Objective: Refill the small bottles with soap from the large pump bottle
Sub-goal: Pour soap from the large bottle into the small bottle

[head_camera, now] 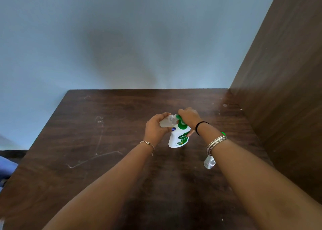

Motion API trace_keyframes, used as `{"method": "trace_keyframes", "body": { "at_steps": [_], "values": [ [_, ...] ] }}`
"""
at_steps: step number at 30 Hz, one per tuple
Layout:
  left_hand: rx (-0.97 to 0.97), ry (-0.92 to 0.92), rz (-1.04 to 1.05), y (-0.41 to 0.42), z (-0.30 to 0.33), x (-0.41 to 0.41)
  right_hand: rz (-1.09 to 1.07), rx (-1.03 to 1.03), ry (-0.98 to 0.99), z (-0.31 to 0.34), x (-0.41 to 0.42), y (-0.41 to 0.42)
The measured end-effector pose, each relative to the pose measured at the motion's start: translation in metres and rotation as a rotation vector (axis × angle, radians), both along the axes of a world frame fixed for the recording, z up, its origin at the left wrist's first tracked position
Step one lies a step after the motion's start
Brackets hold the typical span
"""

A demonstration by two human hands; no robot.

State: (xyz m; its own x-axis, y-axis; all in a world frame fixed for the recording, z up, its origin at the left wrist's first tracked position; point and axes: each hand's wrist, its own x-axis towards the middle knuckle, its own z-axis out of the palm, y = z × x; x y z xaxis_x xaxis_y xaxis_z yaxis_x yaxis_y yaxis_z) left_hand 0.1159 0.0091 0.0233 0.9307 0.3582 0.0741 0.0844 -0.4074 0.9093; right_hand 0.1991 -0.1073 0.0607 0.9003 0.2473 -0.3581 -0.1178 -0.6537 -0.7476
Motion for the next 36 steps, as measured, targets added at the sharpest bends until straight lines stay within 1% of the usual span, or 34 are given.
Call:
{"method": "trace_keyframes", "body": {
  "at_steps": [2, 4, 9, 11, 14, 18, 20, 23, 25, 28, 32, 34, 36],
  "values": [
    [0.004, 0.008, 0.01, 0.0007, -0.0008, -0.0012, 0.006, -0.034, -0.069, -0.0011, -0.0005, 0.0024],
    [-0.001, 0.014, 0.015, 0.0016, -0.0004, -0.0024, 0.008, -0.033, -0.07, -0.0023, 0.0002, 0.0033],
    [-0.023, 0.001, 0.015, 0.0006, 0.0016, -0.0012, 0.015, 0.029, 0.08, -0.0021, 0.0015, -0.0017],
    [-0.027, 0.005, 0.003, -0.001, 0.0024, -0.0004, 0.023, 0.025, 0.107, -0.0024, 0.0023, -0.003],
    [-0.033, 0.012, 0.004, -0.002, 0.0029, -0.0009, 0.013, 0.023, 0.07, -0.0027, 0.0035, -0.0012],
    [0.0, 0.029, 0.021, 0.0011, -0.0001, -0.003, 0.01, -0.041, -0.078, -0.0031, 0.0022, 0.0036],
    [0.003, 0.024, 0.022, 0.0016, 0.0005, -0.0039, 0.02, -0.034, -0.049, -0.0039, 0.0028, 0.0027],
    [0.01, 0.021, 0.011, 0.0004, 0.0029, -0.0029, 0.002, 0.039, 0.073, -0.0026, 0.0021, -0.0024],
    [0.012, 0.016, 0.005, -0.0008, 0.0047, -0.0016, 0.007, 0.047, 0.101, -0.0023, 0.0028, -0.0048],
    [0.029, 0.015, 0.0, -0.0019, 0.005, -0.002, 0.006, 0.025, 0.062, -0.0013, 0.002, -0.0027],
    [0.018, 0.025, 0.023, 0.0004, 0.0026, -0.0051, 0.006, -0.055, -0.084, -0.0026, 0.0007, 0.0033],
    [0.028, 0.028, 0.019, 0.002, 0.0035, -0.0061, 0.017, -0.056, -0.069, -0.0028, 0.0013, 0.0031],
    [0.027, 0.02, 0.015, 0.0026, 0.0051, -0.0055, 0.02, -0.019, 0.005, -0.0031, 0.0012, 0.0]
  ]
}}
